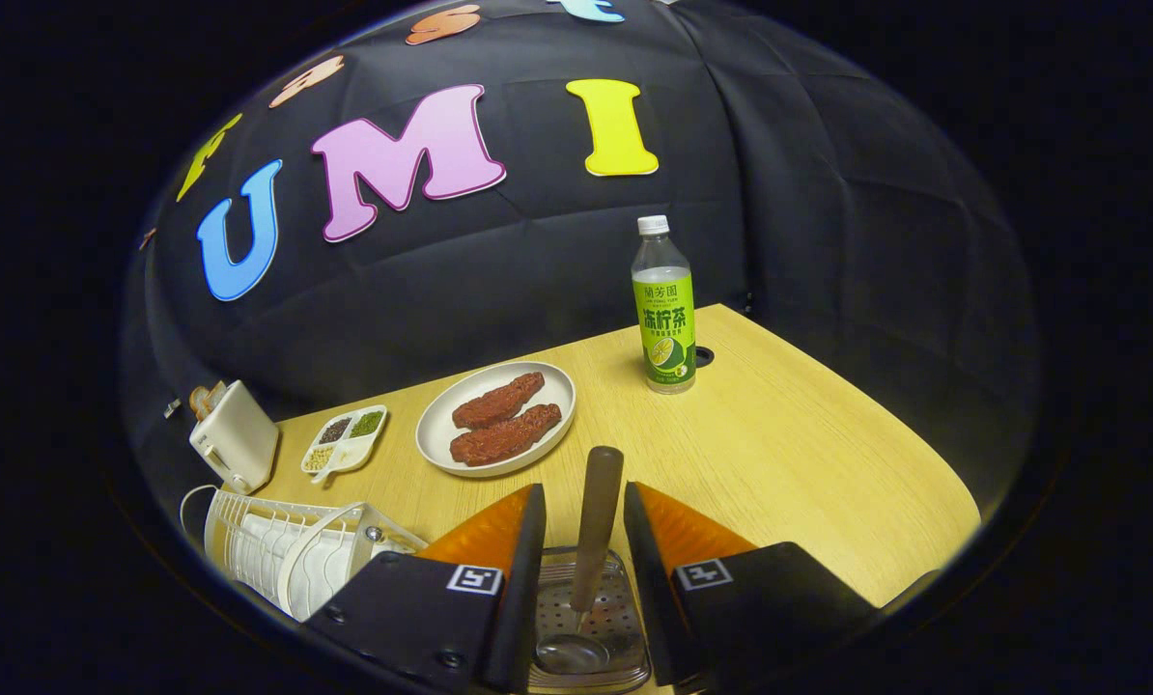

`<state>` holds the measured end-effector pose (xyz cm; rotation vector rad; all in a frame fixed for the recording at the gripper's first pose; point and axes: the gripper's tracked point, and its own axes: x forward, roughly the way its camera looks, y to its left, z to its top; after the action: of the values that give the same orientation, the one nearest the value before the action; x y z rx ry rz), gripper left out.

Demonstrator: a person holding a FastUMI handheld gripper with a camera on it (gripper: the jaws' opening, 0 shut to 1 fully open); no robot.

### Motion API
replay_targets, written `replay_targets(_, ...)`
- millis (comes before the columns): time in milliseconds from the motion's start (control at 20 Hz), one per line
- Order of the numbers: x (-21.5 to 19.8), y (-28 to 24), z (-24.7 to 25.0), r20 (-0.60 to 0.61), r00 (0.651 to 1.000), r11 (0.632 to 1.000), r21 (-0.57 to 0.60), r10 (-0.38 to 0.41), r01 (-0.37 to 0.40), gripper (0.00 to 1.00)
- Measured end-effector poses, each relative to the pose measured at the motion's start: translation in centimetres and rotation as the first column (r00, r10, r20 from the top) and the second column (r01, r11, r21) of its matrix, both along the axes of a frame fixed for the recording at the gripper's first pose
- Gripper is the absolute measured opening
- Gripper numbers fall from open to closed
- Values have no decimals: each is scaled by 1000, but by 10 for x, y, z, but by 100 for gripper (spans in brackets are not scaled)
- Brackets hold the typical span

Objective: Take the plate from the dish rack, then take the spoon from the basket and place it into the plate.

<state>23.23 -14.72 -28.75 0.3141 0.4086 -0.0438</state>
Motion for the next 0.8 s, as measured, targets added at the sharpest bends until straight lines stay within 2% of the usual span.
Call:
replay_targets(150, 1, -6, 2, 8, 1000, 999, -34, -14, 15, 31)
replay_targets(200, 0, -9, 2, 8, 1000, 999, -45, -25, 25, 20)
replay_targets(250, -1, -9, 5, 14, 1000, 999, -43, -27, 27, 20)
replay_targets(400, -2, -11, 17, 38, 998, 998, -43, -40, 42, 10)
replay_targets(600, -8, -10, 42, 82, 996, 998, -64, -18, 23, 8)
replay_targets(800, -17, -12, 90, 148, 989, 996, -85, -14, 26, 8)
